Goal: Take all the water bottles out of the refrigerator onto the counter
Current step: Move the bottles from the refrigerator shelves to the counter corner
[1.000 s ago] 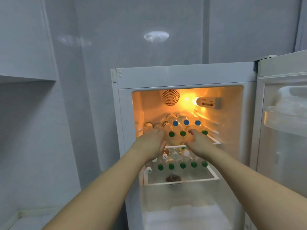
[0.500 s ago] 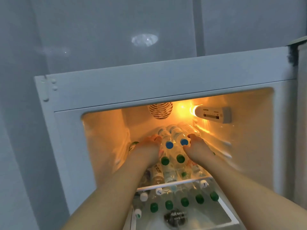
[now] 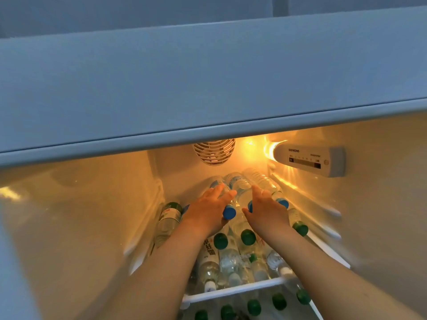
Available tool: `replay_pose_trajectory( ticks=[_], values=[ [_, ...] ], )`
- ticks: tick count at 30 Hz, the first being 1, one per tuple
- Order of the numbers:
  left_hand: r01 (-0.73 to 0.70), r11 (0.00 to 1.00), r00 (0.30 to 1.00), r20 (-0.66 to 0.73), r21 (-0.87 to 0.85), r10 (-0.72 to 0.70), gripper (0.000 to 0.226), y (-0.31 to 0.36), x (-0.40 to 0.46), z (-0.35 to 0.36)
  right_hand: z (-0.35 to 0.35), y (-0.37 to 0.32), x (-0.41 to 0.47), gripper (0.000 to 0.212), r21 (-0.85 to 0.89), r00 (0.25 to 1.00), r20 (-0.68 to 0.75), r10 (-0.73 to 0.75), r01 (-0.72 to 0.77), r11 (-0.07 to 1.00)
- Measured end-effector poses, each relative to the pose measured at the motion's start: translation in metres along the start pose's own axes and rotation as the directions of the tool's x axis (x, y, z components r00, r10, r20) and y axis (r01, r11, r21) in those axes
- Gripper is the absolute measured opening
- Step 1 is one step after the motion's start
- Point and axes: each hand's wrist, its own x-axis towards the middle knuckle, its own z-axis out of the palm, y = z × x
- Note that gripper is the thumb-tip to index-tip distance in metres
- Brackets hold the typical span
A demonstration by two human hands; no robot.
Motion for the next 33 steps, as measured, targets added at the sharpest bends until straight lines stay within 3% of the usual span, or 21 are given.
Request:
replay_pose_trajectory(
  ticks=[8,13,17,20,23,27,29,31,33],
  values=[
    [-0.037,0.999,0.999,-0.029,-0.021,0.036,0.065,0.000,-0.006,0.001,-0.004,0.001,-0.009,0.067,0.173,0.999,-0.038,0.019,-0.012,0.985],
    [-0.043,0.963,0.993,-0.114,-0.267,0.013,0.056,0.012,-0.028,-0.011,-0.020,0.003,-0.021,0.057,0.398,0.992,-0.078,0.104,-0.065,0.915],
    [-0.002,0.764,0.948,-0.243,-0.645,-0.203,0.045,0.028,-0.043,-0.032,-0.042,-0.002,-0.027,0.047,0.551,0.959,-0.223,0.177,-0.025,0.834],
    [0.010,0.579,0.889,-0.258,-0.815,-0.378,0.026,0.044,-0.049,-0.050,-0.058,-0.005,-0.032,0.035,0.679,0.938,-0.274,0.213,0.031,0.734],
    [-0.018,0.515,0.845,-0.288,-0.857,-0.450,0.017,0.058,-0.062,-0.075,-0.075,-0.010,-0.042,0.033,0.771,0.909,-0.337,0.245,0.117,0.626],
    [-0.148,0.360,0.740,-0.344,-0.921,-0.577,0.011,0.072,-0.084,-0.101,-0.104,-0.019,-0.057,0.036,0.813,0.800,-0.457,0.388,0.200,0.547],
    [-0.148,0.281,0.734,-0.296,-0.948,-0.612,0.006,0.079,-0.096,-0.109,-0.119,-0.022,-0.070,0.023,0.872,0.835,-0.393,0.385,0.206,0.444],
    [-0.108,0.266,0.778,-0.249,-0.958,-0.577,0.002,0.088,-0.112,-0.115,-0.125,-0.023,-0.083,0.016,0.857,0.885,-0.340,0.318,0.153,0.492],
    [-0.080,0.322,0.805,-0.252,-0.943,-0.537,0.003,0.096,-0.129,-0.120,-0.127,-0.027,-0.099,0.016,0.822,0.909,-0.320,0.268,0.126,0.556]
  ],
)
